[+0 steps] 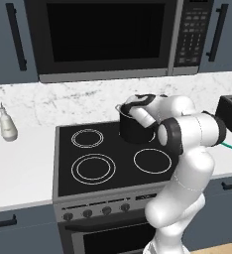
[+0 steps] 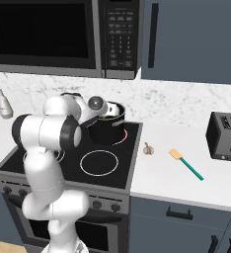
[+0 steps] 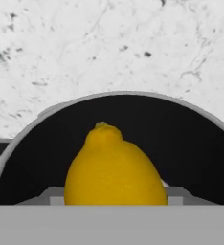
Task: Put the lemon and garlic in the pot. Retrieve the spatula and lightly stir the vegetables in the pot.
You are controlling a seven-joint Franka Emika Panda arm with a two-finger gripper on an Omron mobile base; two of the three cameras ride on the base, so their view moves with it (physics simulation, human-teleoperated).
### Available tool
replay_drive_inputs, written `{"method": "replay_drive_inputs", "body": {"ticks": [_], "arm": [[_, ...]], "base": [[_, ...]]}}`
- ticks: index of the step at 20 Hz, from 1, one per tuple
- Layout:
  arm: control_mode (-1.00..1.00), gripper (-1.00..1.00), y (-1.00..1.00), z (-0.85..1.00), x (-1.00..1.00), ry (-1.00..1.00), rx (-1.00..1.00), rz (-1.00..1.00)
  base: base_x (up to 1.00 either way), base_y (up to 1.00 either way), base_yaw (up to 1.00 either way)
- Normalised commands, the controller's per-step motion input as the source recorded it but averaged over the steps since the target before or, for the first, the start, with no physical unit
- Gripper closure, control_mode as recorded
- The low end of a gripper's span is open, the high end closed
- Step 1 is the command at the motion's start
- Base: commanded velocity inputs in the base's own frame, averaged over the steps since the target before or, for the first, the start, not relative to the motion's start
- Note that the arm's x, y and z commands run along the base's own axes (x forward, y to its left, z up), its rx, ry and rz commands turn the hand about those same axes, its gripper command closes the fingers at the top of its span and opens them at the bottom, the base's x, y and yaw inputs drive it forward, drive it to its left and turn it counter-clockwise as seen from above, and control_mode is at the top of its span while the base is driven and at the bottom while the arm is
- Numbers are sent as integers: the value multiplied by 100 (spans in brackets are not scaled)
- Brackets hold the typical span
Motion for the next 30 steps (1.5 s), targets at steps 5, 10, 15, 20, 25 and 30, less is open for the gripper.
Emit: {"method": "replay_drive_inputs", "body": {"ticks": [5, 10, 15, 20, 25, 30], "arm": [[-100, 100, 0, -26, 23, 0, -5, 0], [-100, -100, 0, -11, 10, 0, -4, 0], [-100, -100, 0, 17, -6, -5, -1, 0], [-100, -100, 0, 41, -6, -5, 0, 0], [-100, -100, -2, 64, -34, -4, 0, 0], [-100, -100, -27, 95, -93, -1, 0, 0]], "base": [[0, 0, 0], [0, 0, 0], [0, 0, 0], [0, 0, 0], [0, 0, 0], [0, 0, 0]]}}
